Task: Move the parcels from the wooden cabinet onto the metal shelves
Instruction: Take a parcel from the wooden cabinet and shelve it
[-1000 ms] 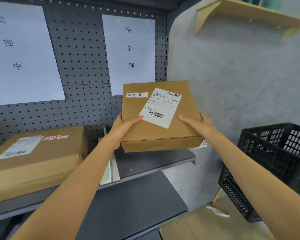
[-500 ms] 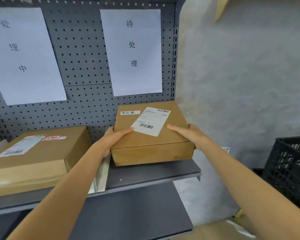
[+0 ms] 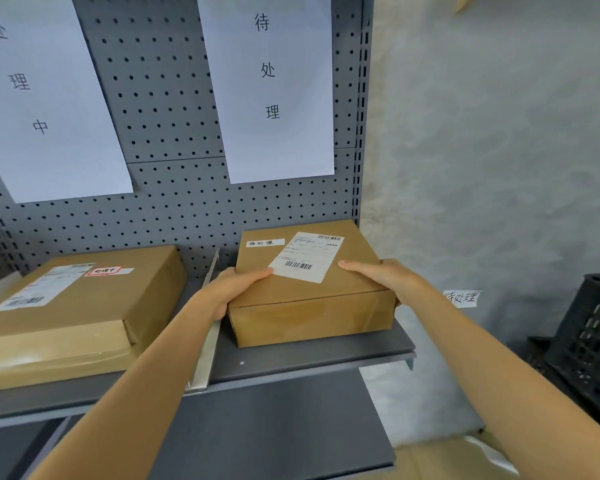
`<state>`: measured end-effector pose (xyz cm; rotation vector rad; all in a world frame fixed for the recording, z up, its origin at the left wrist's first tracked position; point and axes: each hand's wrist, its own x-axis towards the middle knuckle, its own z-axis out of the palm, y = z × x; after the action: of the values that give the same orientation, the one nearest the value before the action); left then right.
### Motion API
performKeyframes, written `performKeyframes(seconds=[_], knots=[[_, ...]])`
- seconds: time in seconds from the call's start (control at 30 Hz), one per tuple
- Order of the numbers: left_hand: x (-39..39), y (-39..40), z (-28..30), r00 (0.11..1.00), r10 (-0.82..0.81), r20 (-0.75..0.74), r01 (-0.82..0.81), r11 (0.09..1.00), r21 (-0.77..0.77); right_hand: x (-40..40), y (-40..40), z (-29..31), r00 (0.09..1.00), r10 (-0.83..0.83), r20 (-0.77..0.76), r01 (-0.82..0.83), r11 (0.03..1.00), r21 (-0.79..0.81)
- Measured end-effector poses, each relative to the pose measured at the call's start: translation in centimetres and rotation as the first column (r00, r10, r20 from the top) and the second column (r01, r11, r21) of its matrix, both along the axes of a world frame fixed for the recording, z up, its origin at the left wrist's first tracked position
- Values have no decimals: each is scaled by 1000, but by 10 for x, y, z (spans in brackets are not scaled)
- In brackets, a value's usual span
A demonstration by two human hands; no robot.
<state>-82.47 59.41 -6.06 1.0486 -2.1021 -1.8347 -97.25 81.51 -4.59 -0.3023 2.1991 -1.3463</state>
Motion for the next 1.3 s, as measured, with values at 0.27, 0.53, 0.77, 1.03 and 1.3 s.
performKeyframes(seconds=[0.27, 0.53, 0.77, 1.03, 1.3], knots=[[-8, 1, -2, 996, 34, 80, -31, 999, -40, -13, -5, -4, 999, 37, 11, -38, 995, 89], [-5, 7, 2, 994, 56, 91, -48, 995, -92, -15, -3, -1, 997, 73, -19, -70, 991, 111], [3, 12, 21, 990, 118, 74, -50, 797, -601, -21, -20, 8, 852, 70, -518, -19, 994, 104], [46, -1, 57, 972, 230, 50, -30, 330, -943, 10, -56, 40, 545, 268, -794, -100, 962, 255], [149, -28, 78, 928, 370, 53, -18, 184, -983, 100, -114, 63, 444, 337, -830, -211, 940, 269]])
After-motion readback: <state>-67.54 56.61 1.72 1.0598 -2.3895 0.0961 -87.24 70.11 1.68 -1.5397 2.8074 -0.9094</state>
